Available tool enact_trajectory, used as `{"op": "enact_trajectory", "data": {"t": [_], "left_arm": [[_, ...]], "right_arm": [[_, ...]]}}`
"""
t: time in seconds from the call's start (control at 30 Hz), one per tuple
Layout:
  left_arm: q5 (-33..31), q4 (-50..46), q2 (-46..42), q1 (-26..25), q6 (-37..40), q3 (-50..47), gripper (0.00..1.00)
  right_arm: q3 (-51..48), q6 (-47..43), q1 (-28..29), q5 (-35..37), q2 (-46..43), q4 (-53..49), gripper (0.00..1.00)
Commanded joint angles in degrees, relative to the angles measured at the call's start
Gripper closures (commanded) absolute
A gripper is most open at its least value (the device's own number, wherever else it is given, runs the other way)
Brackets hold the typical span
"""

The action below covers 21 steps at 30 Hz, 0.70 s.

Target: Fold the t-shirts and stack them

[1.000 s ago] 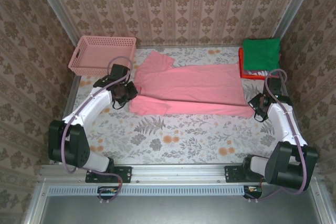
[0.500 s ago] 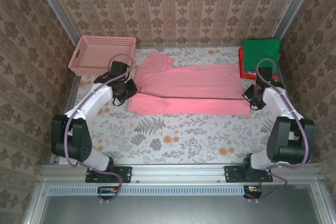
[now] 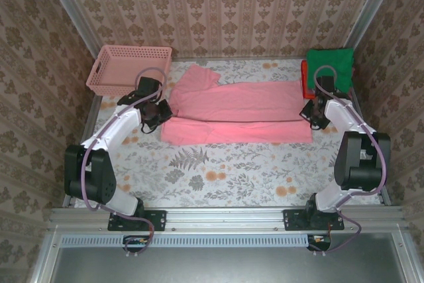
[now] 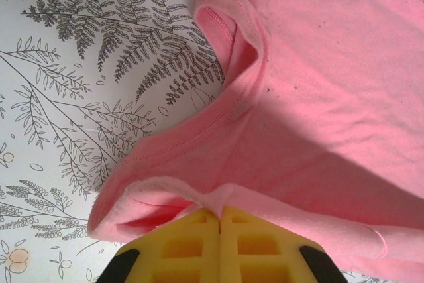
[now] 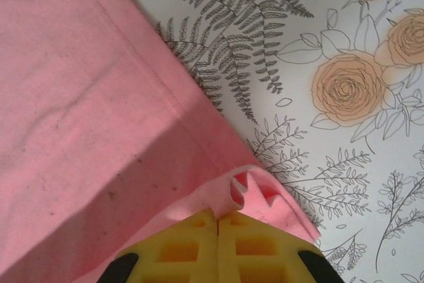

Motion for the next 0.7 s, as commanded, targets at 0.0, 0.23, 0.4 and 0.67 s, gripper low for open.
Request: {"op": "enact_trajectory", "data": {"t": [0.0, 0.23, 0.4, 0.67], "left_arm": [[-0.19, 0.64, 0.85, 0.70, 0.99, 0.10, 1.00], [0.85, 1.61, 2.01, 1.08, 0.52, 0.03, 1.00], [0.75, 1.93, 2.60, 1.38, 0.66, 0.27, 1.00], [0.75, 2.33, 3.56, 1.99, 0.77, 0.39, 1.00]], "right_arm": [[2.19, -0.88, 0.33, 1.79, 1.30, -0.71, 1.00], [3.98, -1.23, 0.33, 2.52, 3.34, 0.11, 1.00], [4.91, -1.51, 0.32, 2.35, 5.36, 0.90, 1.00], [6.48, -1.49, 0.41, 1.90, 8.01, 1.23, 1.00]]}}
